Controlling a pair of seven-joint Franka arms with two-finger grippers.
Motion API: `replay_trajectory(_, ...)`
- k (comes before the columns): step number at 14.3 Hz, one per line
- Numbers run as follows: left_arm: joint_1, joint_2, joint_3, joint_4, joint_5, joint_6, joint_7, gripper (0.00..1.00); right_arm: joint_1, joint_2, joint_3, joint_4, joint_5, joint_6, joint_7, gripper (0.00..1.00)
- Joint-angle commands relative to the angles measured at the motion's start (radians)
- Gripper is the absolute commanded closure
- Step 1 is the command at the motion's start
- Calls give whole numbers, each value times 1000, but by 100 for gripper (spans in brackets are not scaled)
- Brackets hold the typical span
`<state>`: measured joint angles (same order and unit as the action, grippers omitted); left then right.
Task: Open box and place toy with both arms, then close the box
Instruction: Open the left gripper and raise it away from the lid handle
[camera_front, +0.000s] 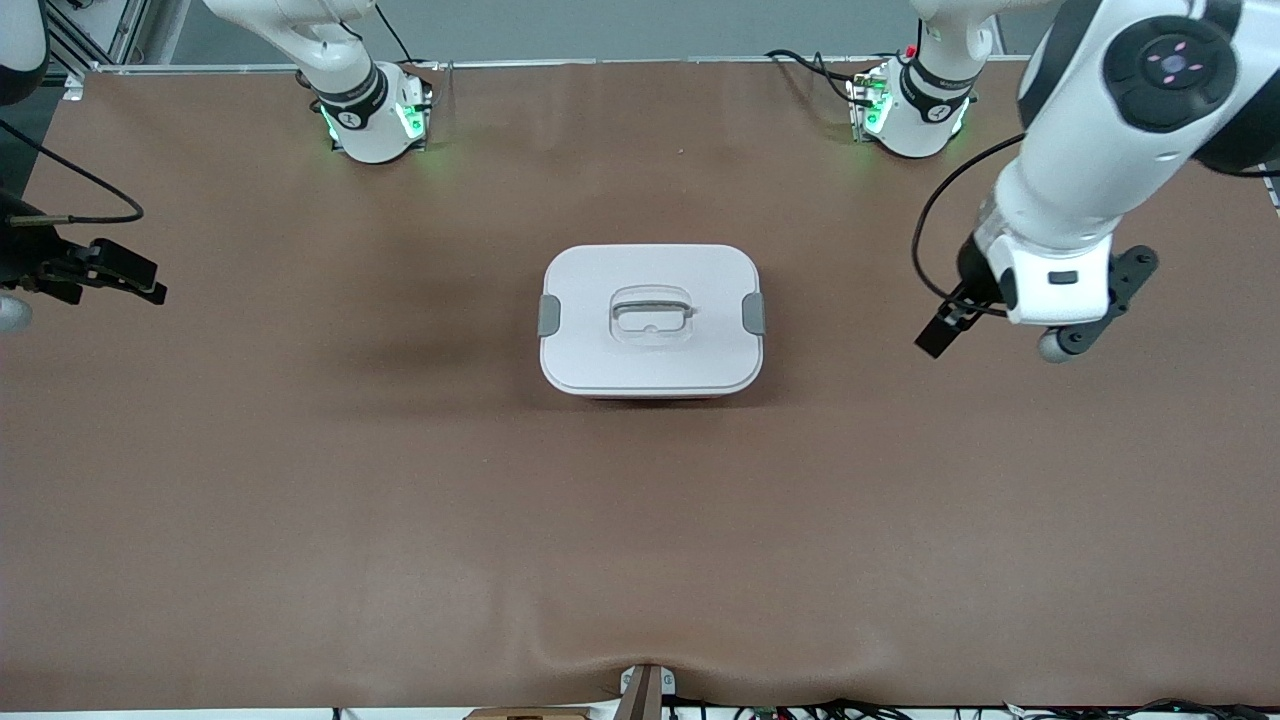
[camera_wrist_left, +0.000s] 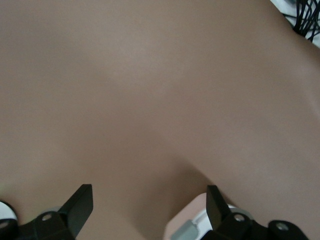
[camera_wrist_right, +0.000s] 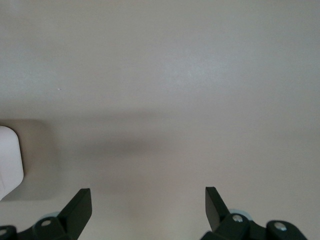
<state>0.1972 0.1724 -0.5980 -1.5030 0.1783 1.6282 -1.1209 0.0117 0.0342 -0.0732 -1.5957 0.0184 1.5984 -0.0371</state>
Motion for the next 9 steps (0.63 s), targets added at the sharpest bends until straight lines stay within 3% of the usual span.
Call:
replay_trajectory(1,-60,-94,136,-28,-72,-89,189,0,2,-2,1,5,9,8,13,0)
replay_trajectory(5,-221,-177,419,-34,-86,-188,477,0,1,-2,0,5,9,8,13,0)
replay_trajectory(9,-246,-252,569,-78,-94,-199,847,0,1,-2,0,5,9,8,13,0)
